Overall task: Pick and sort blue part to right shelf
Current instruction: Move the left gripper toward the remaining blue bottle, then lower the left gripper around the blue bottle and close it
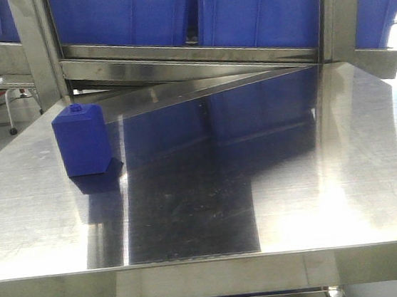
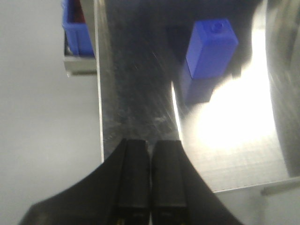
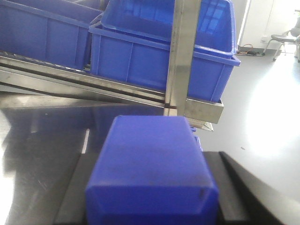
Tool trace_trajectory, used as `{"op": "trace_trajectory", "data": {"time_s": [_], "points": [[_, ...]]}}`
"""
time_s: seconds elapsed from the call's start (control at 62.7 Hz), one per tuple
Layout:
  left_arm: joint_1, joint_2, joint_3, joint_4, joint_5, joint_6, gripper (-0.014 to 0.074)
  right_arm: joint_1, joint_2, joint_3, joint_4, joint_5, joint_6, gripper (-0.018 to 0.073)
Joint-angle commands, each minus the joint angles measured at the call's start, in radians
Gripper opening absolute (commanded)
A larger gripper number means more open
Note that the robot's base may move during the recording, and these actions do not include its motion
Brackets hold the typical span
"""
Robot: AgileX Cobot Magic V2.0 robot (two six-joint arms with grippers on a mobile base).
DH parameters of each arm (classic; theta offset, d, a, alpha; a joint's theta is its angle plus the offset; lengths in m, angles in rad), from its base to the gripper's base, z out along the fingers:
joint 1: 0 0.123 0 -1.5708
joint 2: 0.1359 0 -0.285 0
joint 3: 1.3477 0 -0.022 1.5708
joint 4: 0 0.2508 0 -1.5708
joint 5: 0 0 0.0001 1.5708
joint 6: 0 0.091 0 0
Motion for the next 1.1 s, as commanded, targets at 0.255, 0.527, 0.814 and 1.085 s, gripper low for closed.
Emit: {"op": "trace_trajectory", "data": {"time_s": [0.255,0.527,0.814,1.085], "points": [[-0.104,0.340,-0.282,0.008,0.044,-0.016,0.0383,-0.006,0.006,-0.028,-0.009,-0.091,0.000,0.0382],[-0.156,0.582,-0.527,0.089,0.179,-0.280,0.0526,-0.006,0.006,-0.028,-0.009,-0.091,0.000,0.0382],[-0.200,0.782,-0.780,0.032,0.324,-0.334,0.0526,-0.006,0.006,-0.028,-0.009,-0.091,0.000,0.0382],[-0.205,0.906,-0.947,0.067,0.440,-0.462,0.0526,-0.006,0.006,-0.028,-0.009,-0.091,0.000,0.0382]]}}
